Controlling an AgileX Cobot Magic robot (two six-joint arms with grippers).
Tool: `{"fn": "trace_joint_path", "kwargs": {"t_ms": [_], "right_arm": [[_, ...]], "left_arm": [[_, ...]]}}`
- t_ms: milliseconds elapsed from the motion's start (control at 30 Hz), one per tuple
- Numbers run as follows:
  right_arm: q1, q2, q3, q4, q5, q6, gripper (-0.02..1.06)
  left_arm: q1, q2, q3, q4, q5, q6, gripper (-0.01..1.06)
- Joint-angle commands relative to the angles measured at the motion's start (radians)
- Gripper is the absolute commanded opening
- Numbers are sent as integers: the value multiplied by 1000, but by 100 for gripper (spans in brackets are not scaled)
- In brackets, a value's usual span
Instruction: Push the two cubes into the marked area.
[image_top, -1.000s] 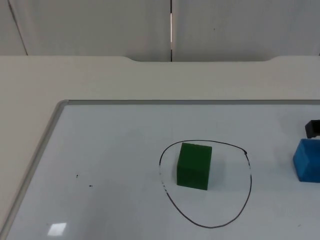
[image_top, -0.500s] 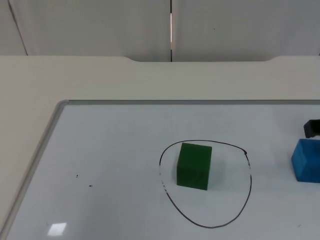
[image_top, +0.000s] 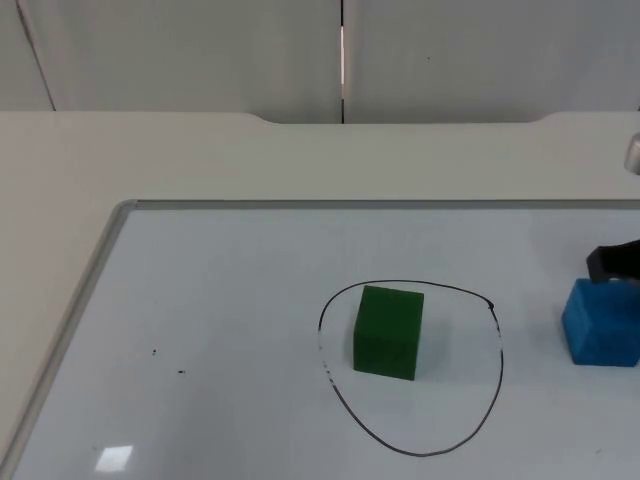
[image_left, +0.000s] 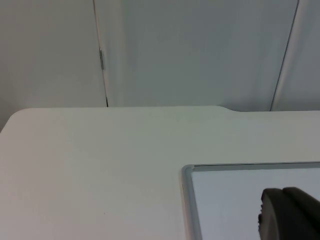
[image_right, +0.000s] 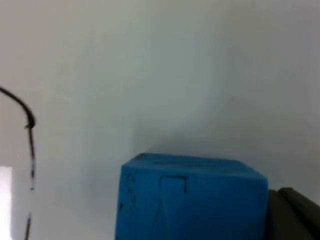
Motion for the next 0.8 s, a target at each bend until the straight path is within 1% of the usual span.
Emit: {"fn": "trace_joint_path", "kwargs": {"t_ms": [0, 467, 600, 733, 767], "right_arm": [[17, -2, -7, 0, -8, 3, 0], [17, -2, -7, 2, 2, 12, 0], [32, 2, -7, 6, -15, 33, 0], [53, 19, -7, 7, -48, 35, 0], [62, 32, -7, 20, -70, 37, 0]], "left_arm": [[1, -6, -6, -8, -14, -6, 0], [1, -6, -6, -11, -12, -6, 0], [1, -6, -6, -12, -14, -6, 0], [1, -6, -6, -15, -14, -6, 0], [1, -6, -6, -15, -14, -6, 0]]}}
